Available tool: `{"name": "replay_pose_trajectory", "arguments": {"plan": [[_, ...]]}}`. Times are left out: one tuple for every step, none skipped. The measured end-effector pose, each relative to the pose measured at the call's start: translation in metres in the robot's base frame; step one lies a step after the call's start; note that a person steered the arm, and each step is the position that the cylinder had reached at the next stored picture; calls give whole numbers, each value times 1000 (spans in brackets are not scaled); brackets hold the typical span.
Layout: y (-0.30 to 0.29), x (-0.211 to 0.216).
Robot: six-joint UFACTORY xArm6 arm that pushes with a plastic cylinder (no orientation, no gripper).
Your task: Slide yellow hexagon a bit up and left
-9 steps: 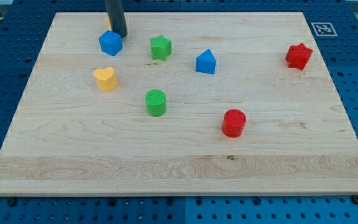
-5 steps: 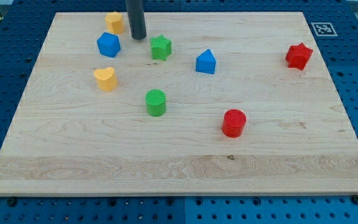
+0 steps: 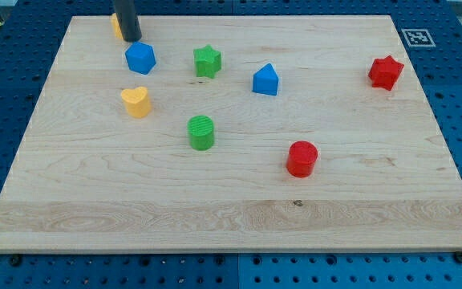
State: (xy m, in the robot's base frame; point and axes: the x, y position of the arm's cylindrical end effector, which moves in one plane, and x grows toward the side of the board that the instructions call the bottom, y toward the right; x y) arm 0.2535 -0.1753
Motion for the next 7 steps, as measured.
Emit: {"name": "replay_pose_trajectory", "arguments": {"plan": [[31,-11],[31,-33],[29,-35],[1,-45],[-37,-46],[-64,-45],[-66,-27]]}}
